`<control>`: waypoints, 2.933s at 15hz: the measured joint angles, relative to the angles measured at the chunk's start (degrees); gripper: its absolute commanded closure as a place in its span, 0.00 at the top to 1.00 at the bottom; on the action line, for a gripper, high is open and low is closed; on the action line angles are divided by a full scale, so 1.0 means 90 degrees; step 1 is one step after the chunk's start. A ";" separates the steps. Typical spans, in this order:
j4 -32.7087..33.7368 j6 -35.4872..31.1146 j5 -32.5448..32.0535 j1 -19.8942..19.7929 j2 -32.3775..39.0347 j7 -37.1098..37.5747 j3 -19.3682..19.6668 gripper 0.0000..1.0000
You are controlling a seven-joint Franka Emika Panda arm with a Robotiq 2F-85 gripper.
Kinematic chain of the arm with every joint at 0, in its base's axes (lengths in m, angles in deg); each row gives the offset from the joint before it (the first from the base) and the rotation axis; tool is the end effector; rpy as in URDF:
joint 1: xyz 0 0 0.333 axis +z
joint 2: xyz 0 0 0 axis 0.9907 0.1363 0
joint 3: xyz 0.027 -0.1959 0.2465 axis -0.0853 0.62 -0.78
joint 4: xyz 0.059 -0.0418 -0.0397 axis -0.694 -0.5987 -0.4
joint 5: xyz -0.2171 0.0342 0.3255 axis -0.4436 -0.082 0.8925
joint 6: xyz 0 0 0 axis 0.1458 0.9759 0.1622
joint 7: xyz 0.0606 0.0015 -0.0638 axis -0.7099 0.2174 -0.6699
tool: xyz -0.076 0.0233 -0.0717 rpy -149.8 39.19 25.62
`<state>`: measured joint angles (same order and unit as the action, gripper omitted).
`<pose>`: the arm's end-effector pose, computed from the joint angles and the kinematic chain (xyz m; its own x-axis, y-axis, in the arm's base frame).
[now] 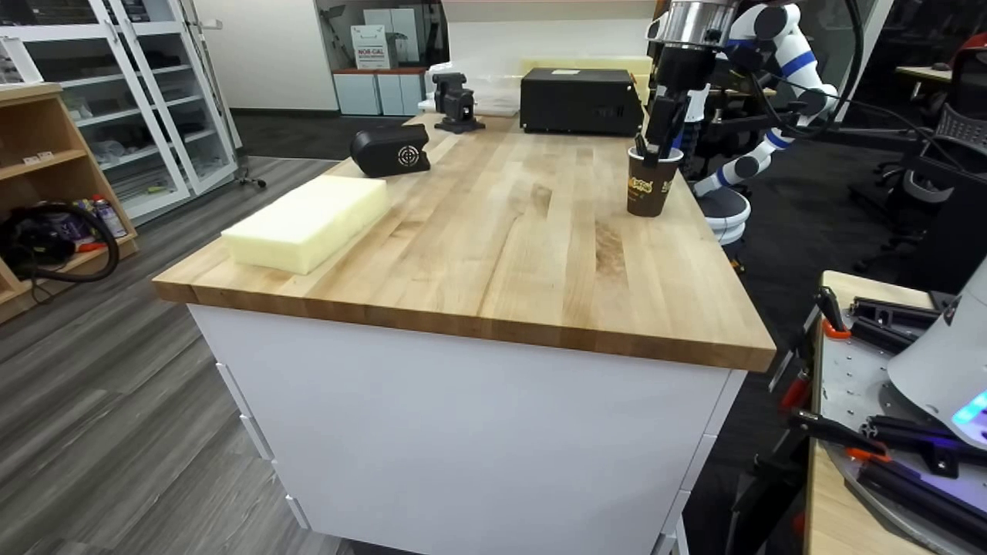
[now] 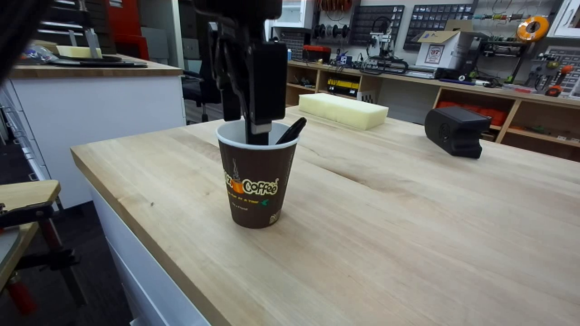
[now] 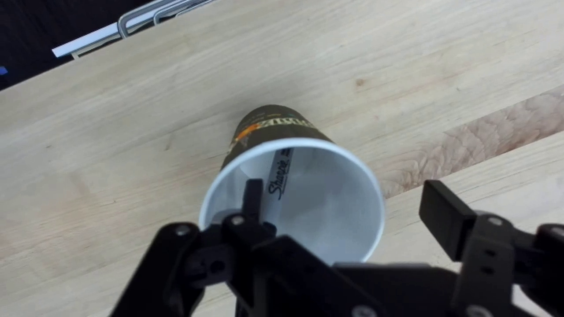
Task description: Pick up the cup from the table and move it to the right.
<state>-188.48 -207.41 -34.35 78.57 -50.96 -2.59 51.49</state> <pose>0.4353 -0.1170 0.3637 0.9952 0.0235 0.0948 0.0336 -0.9937 -0.1067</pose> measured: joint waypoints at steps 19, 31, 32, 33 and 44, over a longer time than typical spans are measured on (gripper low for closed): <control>0.0305 0.0183 -0.2119 -0.0010 0.0095 0.0828 -0.0648 0.04; 0.0831 0.0484 -0.2403 0.0526 0.0164 0.0762 -0.1452 0.04; 0.0905 0.0554 -0.2351 0.0559 0.0235 0.0761 -0.1452 0.04; 0.0996 0.0623 -0.2285 0.0583 0.0340 0.0758 -0.1452 0.04; 0.2536 0.1269 -0.1986 0.1165 0.2121 0.0720 -0.2051 0.04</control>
<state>-165.66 -195.99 -52.23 89.06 -31.87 3.89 33.03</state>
